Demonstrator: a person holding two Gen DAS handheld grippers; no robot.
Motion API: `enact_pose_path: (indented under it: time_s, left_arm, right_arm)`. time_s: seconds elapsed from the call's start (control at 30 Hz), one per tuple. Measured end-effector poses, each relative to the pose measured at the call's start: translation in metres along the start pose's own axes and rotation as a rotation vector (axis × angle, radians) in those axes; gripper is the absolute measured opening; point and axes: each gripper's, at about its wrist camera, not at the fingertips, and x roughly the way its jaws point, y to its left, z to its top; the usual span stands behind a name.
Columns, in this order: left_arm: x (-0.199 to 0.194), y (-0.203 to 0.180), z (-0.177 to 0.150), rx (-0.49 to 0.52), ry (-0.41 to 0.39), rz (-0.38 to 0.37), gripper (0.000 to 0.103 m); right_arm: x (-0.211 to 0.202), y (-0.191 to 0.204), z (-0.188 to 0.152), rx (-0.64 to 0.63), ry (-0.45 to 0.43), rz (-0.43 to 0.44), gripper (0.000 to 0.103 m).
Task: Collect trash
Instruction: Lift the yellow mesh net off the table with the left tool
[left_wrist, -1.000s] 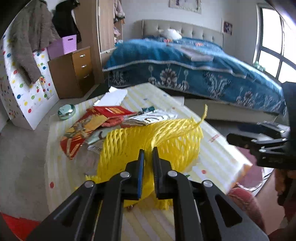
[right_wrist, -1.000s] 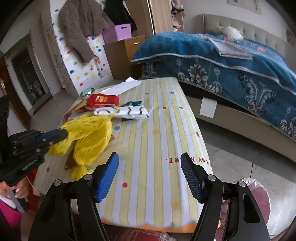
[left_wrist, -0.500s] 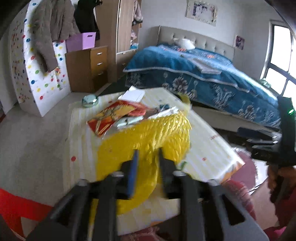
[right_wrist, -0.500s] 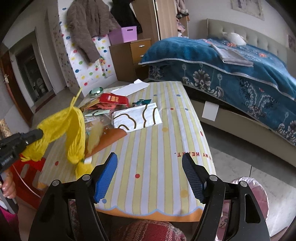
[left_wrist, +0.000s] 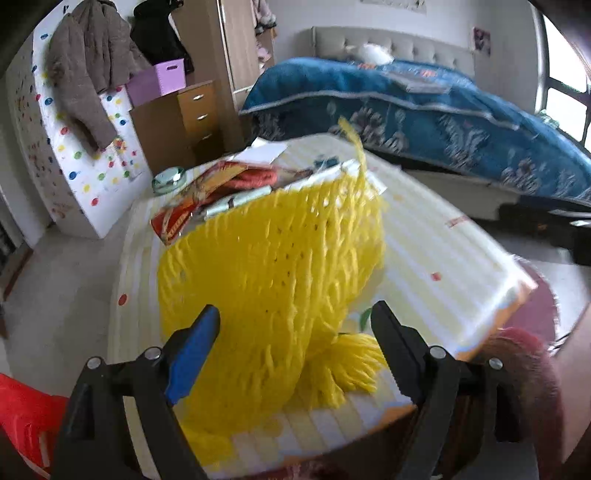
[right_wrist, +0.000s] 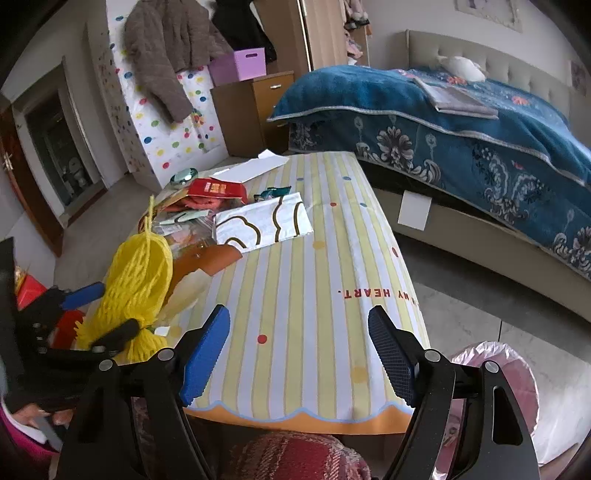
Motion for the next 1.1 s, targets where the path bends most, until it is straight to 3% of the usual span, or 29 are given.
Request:
enact_pose_path:
  time_s: [0.1,0.17,0.23,0.3,0.37,0.53,0.73,0.83,1.1]
  left_arm:
    - [0.017,0.003,-0.002,-0.029,0.039,0.030,0.080]
    - [0.021,0.008,-0.003,-0.061,0.054,0.026,0.071]
    - [0.019,0.010,-0.003,-0.084,0.054,0.013,0.057]
    - [0.013,0.012,-0.004,-0.083,0.045,-0.007,0.029]
    - [0.001,0.013,-0.005,-0.083,0.021,-0.030,0.021]
    - [-0.055,0.029,0.001,-0.126,-0.100,-0.092,0.020]
    - [-0.091,0.057,0.013,-0.165,-0.199,-0.025,0.020]
    - [-0.083,0.073,0.010,-0.204,-0.180,0.024,0.020]
    - [-0.050,0.105,-0.009,-0.281,-0.108,0.021,0.020]
  right_arm:
    - [0.001,-0.002,-0.002,0.006,0.004,-0.001,0.077]
    - [0.002,-0.005,-0.003,0.009,0.007,-0.003,0.077]
    - [0.003,-0.006,-0.004,0.013,0.010,-0.005,0.077]
    - [0.003,-0.008,-0.005,0.017,0.012,-0.007,0.077]
    - [0.002,-0.008,-0.005,0.018,0.012,-0.006,0.077]
    - [-0.003,-0.005,-0.004,-0.002,-0.001,0.000,0.077]
    - [0.002,0.010,0.004,-0.034,-0.001,0.010,0.080]
    - [0.008,0.021,0.007,-0.057,0.004,0.018,0.080]
    - [0.053,0.092,0.017,-0.165,0.054,0.046,0.083]
